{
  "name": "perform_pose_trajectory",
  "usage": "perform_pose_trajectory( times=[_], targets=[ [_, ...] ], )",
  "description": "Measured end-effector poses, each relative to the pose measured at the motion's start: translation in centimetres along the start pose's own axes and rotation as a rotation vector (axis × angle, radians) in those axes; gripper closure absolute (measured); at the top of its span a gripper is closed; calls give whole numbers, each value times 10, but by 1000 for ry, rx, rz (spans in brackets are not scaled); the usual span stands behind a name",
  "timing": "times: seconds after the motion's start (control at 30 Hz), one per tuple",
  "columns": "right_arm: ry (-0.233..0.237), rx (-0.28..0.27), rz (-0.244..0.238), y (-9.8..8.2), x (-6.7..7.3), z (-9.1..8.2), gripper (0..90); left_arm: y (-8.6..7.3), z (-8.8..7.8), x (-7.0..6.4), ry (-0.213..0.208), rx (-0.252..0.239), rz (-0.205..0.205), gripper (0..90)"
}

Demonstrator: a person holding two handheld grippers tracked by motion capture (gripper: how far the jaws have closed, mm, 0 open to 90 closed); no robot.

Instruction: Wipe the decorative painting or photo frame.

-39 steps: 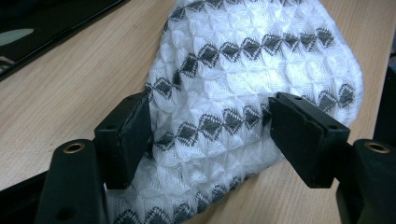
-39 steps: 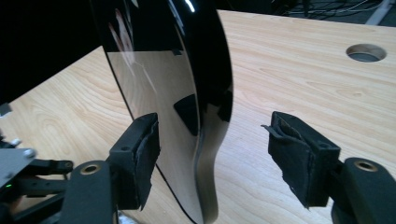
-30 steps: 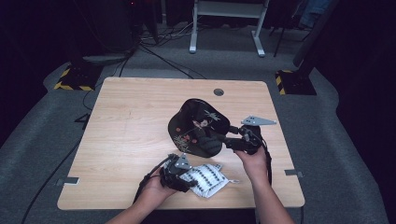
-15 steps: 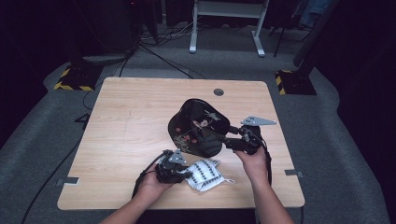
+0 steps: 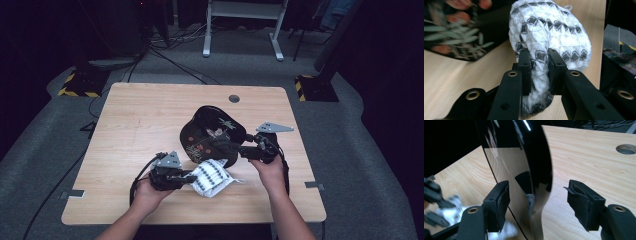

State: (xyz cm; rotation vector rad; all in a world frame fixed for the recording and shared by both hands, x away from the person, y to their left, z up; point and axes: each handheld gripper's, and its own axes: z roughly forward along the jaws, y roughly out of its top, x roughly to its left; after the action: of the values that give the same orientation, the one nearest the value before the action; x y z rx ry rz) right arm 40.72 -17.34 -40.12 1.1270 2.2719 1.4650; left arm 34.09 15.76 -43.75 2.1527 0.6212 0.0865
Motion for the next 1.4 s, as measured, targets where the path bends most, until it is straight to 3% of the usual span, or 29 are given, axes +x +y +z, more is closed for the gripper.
perform_pose_trajectory(
  times=[0.27, 0.53, 0.63, 0.67, 0.83, 0.87, 0.9, 0.93, 1.1, 1.17, 1.33, 1.4],
  targets=[
    [18, 7, -13, 3, 2, 7, 352, -8, -45, 21, 80, -86, -44, 764],
    [7, 14, -53, 5, 6, 10, 435, -19, -74, 41, 176, -127, -121, 764],
    [10, 18, -57, 5, 5, 10, 463, -22, -82, 49, 212, -119, -143, 764],
    [16, 22, -55, 5, 5, 9, 470, -25, -88, 54, 249, -105, -163, 764],
    [23, 20, -60, 5, 5, 9, 491, -33, -97, 65, 310, -86, -219, 764],
    [25, 23, -61, 5, 5, 10, 491, -35, -97, 68, 364, -50, -233, 763],
    [27, 24, -60, 5, 5, 10, 490, -35, -97, 68, 364, -50, -233, 763],
    [28, 25, -61, 4, 5, 10, 489, -37, -94, 73, 422, -20, -258, 763],
    [32, 31, -61, 3, 8, 12, 484, -38, -90, 81, 477, 2, -305, 763],
    [31, 34, -63, 3, 9, 12, 487, -35, -86, 81, 479, 9, -310, 763],
    [21, 43, -71, 1, 9, 12, 533, -17, -69, 74, 510, 53, -241, 763],
    [20, 43, -65, 0, 8, 11, 533, -8, -58, 70, 524, 81, -191, 762]
  ],
)
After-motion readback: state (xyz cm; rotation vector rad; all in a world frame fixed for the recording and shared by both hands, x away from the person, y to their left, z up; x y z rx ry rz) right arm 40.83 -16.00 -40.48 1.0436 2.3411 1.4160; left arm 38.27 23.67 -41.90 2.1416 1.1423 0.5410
